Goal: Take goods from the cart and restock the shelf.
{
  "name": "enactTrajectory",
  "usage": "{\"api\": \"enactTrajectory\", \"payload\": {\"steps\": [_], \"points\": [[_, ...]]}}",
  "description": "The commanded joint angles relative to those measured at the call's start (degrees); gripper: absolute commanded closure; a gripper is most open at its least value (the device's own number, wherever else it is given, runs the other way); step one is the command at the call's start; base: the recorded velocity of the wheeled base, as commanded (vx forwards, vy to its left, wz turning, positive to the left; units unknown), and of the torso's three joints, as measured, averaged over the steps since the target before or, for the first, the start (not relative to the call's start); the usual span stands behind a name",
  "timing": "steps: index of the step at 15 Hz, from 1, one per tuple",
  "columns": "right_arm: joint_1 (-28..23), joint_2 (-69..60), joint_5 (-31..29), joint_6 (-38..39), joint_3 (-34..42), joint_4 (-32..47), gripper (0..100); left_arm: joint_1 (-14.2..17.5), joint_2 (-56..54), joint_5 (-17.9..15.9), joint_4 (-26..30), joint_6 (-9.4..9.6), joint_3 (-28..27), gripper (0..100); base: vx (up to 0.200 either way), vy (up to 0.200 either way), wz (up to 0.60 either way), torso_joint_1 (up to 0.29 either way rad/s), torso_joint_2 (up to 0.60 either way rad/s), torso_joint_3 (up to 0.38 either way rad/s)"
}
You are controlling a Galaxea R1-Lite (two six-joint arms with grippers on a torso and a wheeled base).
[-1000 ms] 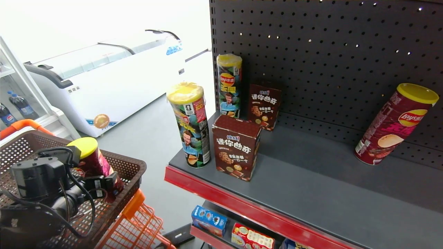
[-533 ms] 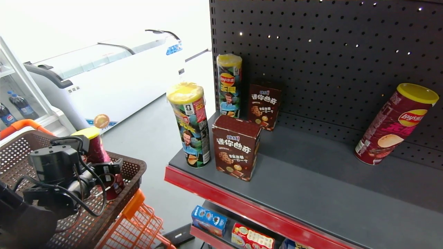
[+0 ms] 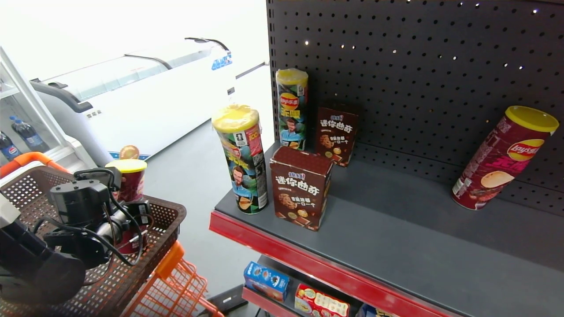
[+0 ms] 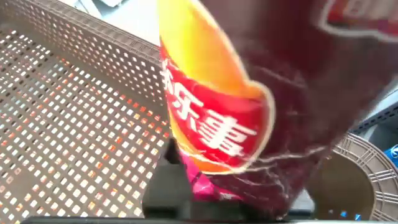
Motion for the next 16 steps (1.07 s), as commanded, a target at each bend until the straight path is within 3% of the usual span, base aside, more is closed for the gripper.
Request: {"api": "enactTrajectory", "payload": {"steps": [1, 4, 6, 8, 10, 12, 15, 16], "points": [[0.0, 0.0, 0.0, 0.0, 0.0, 0.0, 0, -0.3, -0.6, 0.0, -0.3, -0.04, -0.1, 100, 0.000, 0.000, 0.00, 0.000, 0.00, 0.000], [0.0, 0.0, 0.0, 0.0, 0.0, 0.0, 0, -2.8, -6.0, -0.1, 0.2, -0.04, -0.1, 100, 0.000, 0.000, 0.00, 0.000, 0.00, 0.000], [0.0, 0.0, 0.0, 0.0, 0.0, 0.0, 0, -4.3, -10.4, -0.2, 2.0, 1.01, 0.1, 100, 0.000, 0.000, 0.00, 0.000, 0.00, 0.000], [0.0, 0.0, 0.0, 0.0, 0.0, 0.0, 0, -5.9, -16.9, -0.3, 6.6, 3.04, 0.4, 100, 0.000, 0.000, 0.00, 0.000, 0.00, 0.000], [0.0, 0.0, 0.0, 0.0, 0.0, 0.0, 0, -6.2, -21.6, -3.5, 9.0, 3.83, 0.1, 100, 0.000, 0.000, 0.00, 0.000, 0.00, 0.000], [0.0, 0.0, 0.0, -0.1, 0.0, 0.0, 0, -6.8, -23.6, -4.6, 8.2, 7.08, -1.0, 100, 0.000, 0.000, 0.00, 0.000, 0.00, 0.000], [0.0, 0.0, 0.0, 0.0, 0.0, 0.0, 0, -10.9, -25.8, -4.8, 8.4, 7.69, -1.2, 100, 0.000, 0.000, 0.00, 0.000, 0.00, 0.000], [0.0, 0.0, 0.0, 0.0, 0.0, 0.0, 0, -13.3, -25.8, -6.3, 8.2, 7.69, -0.8, 100, 0.000, 0.000, 0.00, 0.000, 0.00, 0.000]]}}
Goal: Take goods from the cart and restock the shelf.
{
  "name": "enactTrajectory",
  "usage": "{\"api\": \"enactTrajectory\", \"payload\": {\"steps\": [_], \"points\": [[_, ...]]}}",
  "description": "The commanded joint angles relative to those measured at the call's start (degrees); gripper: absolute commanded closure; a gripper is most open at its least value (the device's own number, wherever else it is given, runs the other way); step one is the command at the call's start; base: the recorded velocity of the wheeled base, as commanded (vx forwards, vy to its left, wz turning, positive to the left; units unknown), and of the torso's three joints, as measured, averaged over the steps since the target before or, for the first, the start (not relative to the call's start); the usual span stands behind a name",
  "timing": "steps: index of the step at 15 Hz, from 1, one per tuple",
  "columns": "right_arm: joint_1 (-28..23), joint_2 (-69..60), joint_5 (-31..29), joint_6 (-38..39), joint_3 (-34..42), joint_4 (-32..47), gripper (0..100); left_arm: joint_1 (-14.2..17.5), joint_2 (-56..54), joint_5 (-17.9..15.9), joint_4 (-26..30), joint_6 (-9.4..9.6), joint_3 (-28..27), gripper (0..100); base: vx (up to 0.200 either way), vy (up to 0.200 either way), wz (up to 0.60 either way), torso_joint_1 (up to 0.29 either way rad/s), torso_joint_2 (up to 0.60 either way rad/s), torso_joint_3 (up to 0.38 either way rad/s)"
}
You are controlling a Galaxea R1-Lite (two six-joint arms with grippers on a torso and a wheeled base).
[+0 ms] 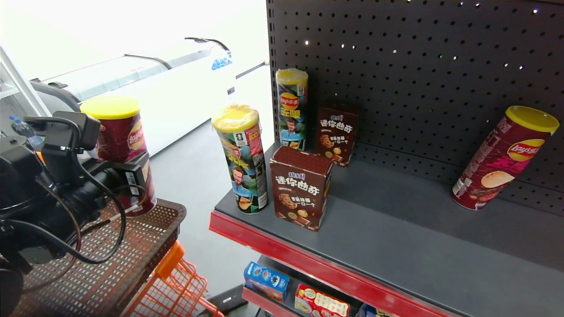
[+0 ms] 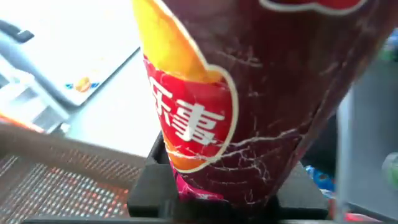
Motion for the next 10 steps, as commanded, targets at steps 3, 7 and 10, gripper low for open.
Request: {"api": "enactTrajectory", "payload": {"steps": [3, 7, 10], "points": [[0.0, 0.0, 0.0, 0.0, 0.0, 0.0, 0, -14.1, -3.5, -3.3, 0.4, -0.56, 2.6, 100, 0.000, 0.000, 0.00, 0.000, 0.00, 0.000], [0.0, 0.0, 0.0, 0.0, 0.0, 0.0, 0, -17.7, -5.8, -12.7, -1.1, -3.02, 5.6, 100, 0.000, 0.000, 0.00, 0.000, 0.00, 0.000], [0.0, 0.0, 0.0, 0.0, 0.0, 0.0, 0, -18.1, -6.8, -13.2, -3.4, -3.11, 7.8, 100, 0.000, 0.000, 0.00, 0.000, 0.00, 0.000]]}}
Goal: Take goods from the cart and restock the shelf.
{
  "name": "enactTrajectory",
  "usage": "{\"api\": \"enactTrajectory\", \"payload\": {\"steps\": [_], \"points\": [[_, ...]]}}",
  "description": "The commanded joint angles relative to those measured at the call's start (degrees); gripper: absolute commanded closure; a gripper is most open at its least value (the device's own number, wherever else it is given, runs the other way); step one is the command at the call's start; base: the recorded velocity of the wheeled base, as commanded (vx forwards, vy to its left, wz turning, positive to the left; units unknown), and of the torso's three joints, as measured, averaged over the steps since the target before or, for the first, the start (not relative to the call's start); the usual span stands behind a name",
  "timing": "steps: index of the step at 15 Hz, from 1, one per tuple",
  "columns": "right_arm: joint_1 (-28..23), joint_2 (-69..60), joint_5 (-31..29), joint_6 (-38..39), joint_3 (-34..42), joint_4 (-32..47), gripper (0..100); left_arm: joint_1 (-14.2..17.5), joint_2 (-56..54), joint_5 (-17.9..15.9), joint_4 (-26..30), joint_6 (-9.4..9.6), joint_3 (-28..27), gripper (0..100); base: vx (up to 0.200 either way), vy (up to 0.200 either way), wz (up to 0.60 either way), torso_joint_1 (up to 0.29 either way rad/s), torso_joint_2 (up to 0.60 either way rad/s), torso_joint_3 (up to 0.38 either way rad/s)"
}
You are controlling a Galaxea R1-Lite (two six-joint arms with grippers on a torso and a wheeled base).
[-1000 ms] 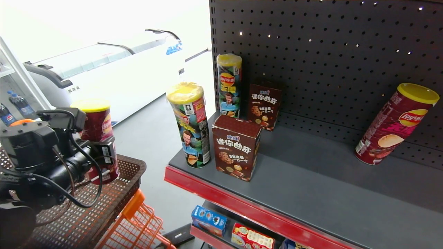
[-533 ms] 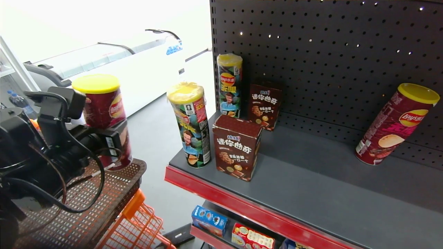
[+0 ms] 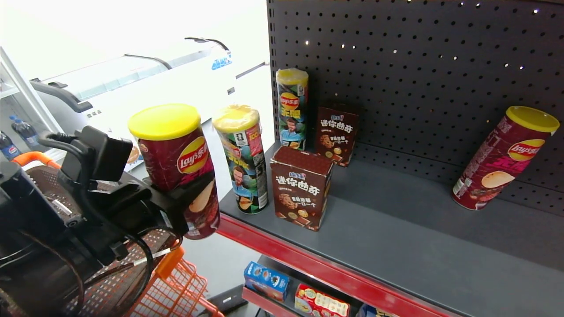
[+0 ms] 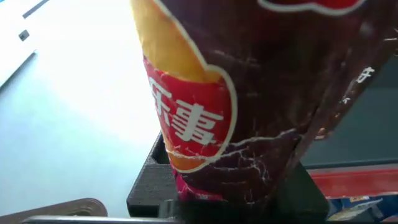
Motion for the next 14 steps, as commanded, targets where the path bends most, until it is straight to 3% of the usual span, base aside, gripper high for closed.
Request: {"api": "enactTrajectory", "payload": {"steps": [1, 7, 14], "points": [[0.0, 0.0, 0.0, 0.0, 0.0, 0.0, 0, -0.8, -2.2, -0.1, 0.5, -0.07, 1.2, 100, 0.000, 0.000, 0.00, 0.000, 0.00, 0.000], [0.0, 0.0, 0.0, 0.0, 0.0, 0.0, 0, -6.9, -8.3, -0.1, 8.4, 0.11, 2.3, 100, 0.000, 0.000, 0.00, 0.000, 0.00, 0.000], [0.0, 0.0, 0.0, 0.0, 0.0, 0.0, 0, -12.8, -10.4, -2.6, 8.7, 0.02, 3.4, 100, 0.000, 0.000, 0.00, 0.000, 0.00, 0.000]]}}
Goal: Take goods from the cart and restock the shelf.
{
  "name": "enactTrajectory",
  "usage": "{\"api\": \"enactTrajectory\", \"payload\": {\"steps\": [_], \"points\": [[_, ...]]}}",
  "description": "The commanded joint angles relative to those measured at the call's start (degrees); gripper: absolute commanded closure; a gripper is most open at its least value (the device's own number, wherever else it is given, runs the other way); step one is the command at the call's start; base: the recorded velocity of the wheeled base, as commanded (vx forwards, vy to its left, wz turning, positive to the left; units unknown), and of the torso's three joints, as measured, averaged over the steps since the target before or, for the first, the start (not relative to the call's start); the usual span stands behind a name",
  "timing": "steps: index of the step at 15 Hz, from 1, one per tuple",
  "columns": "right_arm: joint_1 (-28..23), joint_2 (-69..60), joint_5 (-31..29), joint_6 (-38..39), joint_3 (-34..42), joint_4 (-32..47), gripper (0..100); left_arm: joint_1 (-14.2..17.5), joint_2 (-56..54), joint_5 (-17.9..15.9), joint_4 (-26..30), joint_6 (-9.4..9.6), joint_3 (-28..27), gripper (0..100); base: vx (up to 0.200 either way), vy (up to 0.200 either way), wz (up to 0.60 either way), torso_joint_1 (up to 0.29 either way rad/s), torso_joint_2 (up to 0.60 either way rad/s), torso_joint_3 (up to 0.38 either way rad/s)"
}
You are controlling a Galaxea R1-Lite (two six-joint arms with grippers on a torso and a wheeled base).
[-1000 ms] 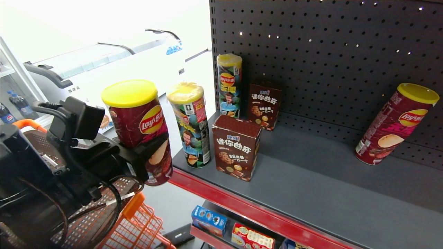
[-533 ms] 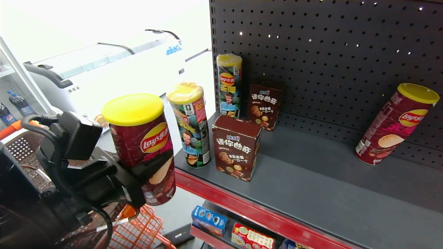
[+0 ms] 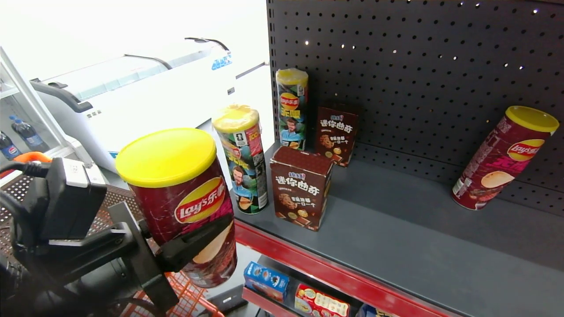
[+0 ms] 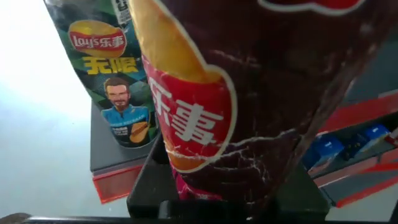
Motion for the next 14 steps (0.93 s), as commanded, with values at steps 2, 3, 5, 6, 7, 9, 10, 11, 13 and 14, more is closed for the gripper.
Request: {"api": "enactTrajectory", "payload": {"steps": [2, 3, 5, 6, 7, 9, 10, 11, 13, 14], "points": [[0.0, 0.0, 0.0, -0.1, 0.0, 0.0, 0, -1.1, -0.5, -2.0, 0.0, 0.02, 0.2, 100, 0.000, 0.000, 0.00, 0.000, 0.00, 0.000], [0.0, 0.0, 0.0, -0.1, 0.0, 0.0, 0, -1.0, -0.6, -2.8, 0.0, -0.07, 0.2, 100, 0.000, 0.000, 0.00, 0.000, 0.00, 0.000], [0.0, 0.0, 0.6, -0.3, 0.0, 0.1, 0, -1.1, -0.7, -5.8, 0.0, -1.12, 0.7, 100, 0.000, 0.000, 0.00, 0.000, 0.00, 0.000], [0.0, 0.0, 0.6, -0.3, 0.0, 0.1, 0, -1.0, -0.9, -7.5, 0.0, -1.30, 0.6, 100, 0.000, 0.000, 0.00, 0.000, 0.00, 0.000], [0.0, 0.0, 0.6, -0.3, 0.0, 0.1, 0, -0.9, -0.8, -8.8, 0.0, -1.38, 0.6, 100, 0.000, 0.000, 0.00, 0.000, 0.00, 0.000], [0.0, 0.0, 0.6, -0.3, 0.0, 0.1, 0, -0.6, -0.5, -10.8, 0.0, -1.47, 0.5, 100, 0.000, 0.000, 0.00, 0.000, 0.00, 0.000], [0.0, 0.0, 0.6, -0.3, 0.0, 0.0, 0, -0.5, -0.3, -11.5, 0.0, -1.65, 0.4, 100, 0.000, 0.000, 0.00, 0.000, 0.00, 0.000], [0.0, 0.0, 0.6, -0.3, 0.0, 0.0, 0, -0.5, -0.3, -11.5, 0.0, -1.65, 0.4, 100, 0.000, 0.000, 0.00, 0.000, 0.00, 0.000], [0.0, 0.0, 0.6, -0.3, 0.0, 0.0, 0, -0.2, 2.8, -16.1, -0.1, -1.91, -0.9, 100, 0.000, 0.000, 0.00, 0.000, 0.00, 0.000], [0.0, 0.0, 0.6, -0.2, 0.0, 0.0, 0, -0.2, 3.3, -16.9, -0.1, -1.91, -1.1, 100, 0.000, 0.000, -0.60, 0.007, -0.01, 0.007]]}}
